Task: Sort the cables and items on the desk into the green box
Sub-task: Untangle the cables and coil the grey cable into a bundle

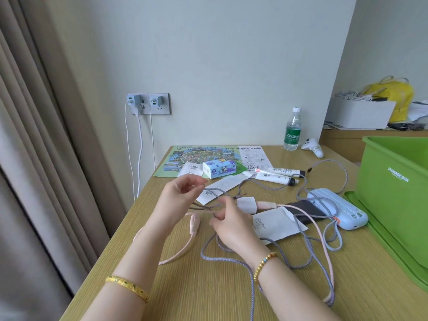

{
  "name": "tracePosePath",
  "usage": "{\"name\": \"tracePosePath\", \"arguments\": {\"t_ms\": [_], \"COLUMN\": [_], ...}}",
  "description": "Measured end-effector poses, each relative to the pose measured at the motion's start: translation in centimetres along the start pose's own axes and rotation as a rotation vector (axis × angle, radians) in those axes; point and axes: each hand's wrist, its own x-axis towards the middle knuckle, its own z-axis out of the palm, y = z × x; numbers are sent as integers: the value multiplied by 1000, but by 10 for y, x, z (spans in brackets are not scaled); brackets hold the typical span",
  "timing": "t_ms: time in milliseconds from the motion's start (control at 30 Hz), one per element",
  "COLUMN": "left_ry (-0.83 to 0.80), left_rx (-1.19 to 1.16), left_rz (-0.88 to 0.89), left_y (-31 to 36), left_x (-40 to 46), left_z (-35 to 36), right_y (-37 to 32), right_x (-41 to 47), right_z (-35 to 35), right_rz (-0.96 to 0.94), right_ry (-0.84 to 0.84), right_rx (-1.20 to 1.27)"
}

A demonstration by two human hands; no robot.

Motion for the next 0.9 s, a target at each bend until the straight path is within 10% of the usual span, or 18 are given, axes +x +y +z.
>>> {"name": "tracePosePath", "arguments": {"t_ms": [167,367,700,900], "left_ry": [263,-124,283,124], "left_rx": [806,1117,489,180], "left_rz": [403,355,44,-45], "left_y": [-6,-21,-36,-18], "left_x": [-7,-7,8,8], "left_z": [3,17,-6,-15], "right_y": [-3,4,10,21], "right_x": [7,7,12,16], "right_z": [-27,-50,-76,-83], "right_rz": [104,114,-121,-35], "right_ry": [37,108,-8,188], "right_rx": [502,913,1327,1249]}}
